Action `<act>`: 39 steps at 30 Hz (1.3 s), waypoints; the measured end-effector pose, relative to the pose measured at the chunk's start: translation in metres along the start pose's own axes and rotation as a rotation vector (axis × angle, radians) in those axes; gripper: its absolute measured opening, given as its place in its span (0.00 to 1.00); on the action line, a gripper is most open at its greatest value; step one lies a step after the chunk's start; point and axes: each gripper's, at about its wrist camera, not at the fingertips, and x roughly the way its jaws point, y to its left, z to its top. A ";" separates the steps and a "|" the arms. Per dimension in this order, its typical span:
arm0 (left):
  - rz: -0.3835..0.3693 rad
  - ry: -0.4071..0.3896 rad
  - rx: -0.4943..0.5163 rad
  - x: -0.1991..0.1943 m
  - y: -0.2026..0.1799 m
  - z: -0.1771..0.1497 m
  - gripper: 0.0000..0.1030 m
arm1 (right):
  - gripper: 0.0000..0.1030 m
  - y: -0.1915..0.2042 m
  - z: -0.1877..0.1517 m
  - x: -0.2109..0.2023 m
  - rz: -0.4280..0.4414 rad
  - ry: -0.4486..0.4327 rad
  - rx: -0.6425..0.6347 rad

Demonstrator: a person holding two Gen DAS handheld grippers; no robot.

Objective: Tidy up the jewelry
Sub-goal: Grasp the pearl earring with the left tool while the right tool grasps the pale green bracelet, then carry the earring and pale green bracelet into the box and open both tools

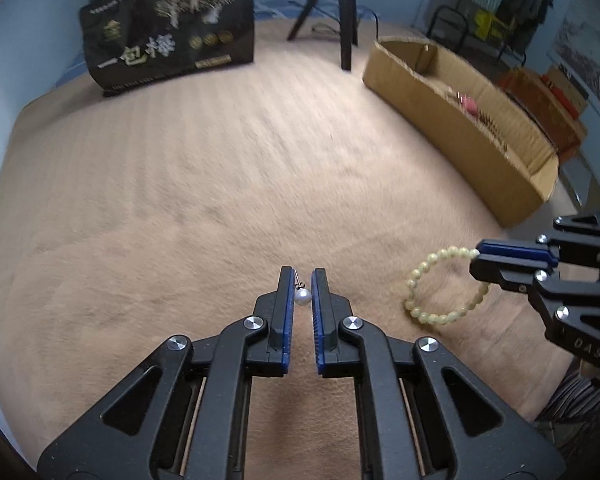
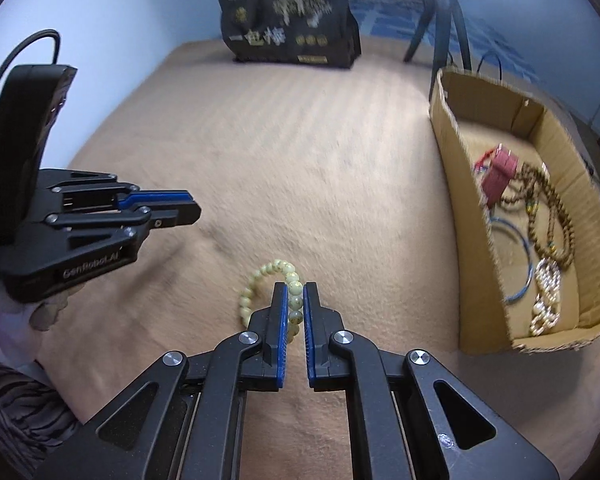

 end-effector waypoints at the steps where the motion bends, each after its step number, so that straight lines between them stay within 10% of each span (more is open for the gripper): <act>1: 0.002 -0.012 -0.004 -0.004 0.001 0.002 0.06 | 0.06 0.003 0.001 -0.005 -0.006 -0.014 -0.012; 24: -0.110 -0.197 0.021 -0.049 -0.061 0.053 0.06 | 0.06 -0.072 0.024 -0.109 -0.120 -0.268 0.091; 39: -0.148 -0.244 0.026 -0.027 -0.110 0.100 0.06 | 0.06 -0.146 0.011 -0.118 -0.193 -0.264 0.215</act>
